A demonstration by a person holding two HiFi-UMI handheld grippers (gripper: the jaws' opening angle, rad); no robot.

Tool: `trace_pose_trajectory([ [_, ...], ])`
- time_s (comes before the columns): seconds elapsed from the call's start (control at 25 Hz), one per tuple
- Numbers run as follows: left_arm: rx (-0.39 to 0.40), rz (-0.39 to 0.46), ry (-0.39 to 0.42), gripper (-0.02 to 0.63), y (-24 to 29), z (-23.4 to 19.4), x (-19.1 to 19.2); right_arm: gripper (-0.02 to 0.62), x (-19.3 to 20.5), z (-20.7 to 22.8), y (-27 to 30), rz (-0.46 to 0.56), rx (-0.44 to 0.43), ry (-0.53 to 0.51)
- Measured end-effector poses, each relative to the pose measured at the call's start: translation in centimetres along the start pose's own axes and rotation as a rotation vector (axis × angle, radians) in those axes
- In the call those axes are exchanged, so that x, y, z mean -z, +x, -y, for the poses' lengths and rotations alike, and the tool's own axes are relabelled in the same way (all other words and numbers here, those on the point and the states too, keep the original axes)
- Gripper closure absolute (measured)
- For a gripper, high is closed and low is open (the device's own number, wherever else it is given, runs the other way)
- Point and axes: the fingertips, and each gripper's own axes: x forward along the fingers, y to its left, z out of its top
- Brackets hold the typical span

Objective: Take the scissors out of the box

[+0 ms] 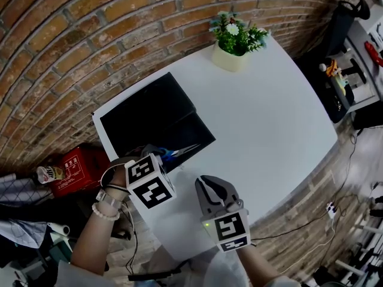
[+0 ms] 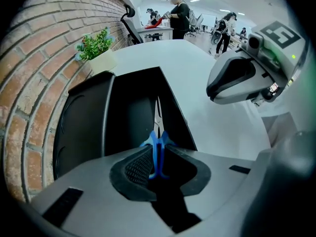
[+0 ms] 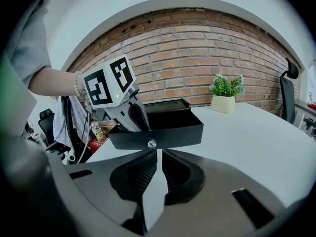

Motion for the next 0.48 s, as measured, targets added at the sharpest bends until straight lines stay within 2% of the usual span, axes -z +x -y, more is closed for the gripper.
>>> trace_pose_trajectory([
  [0.48,0.020,-0.052,-0.031,0.523,0.49,0.06,0.20,0.537,-0.23,-0.21,0.22,0.006,-0.013,0.004],
])
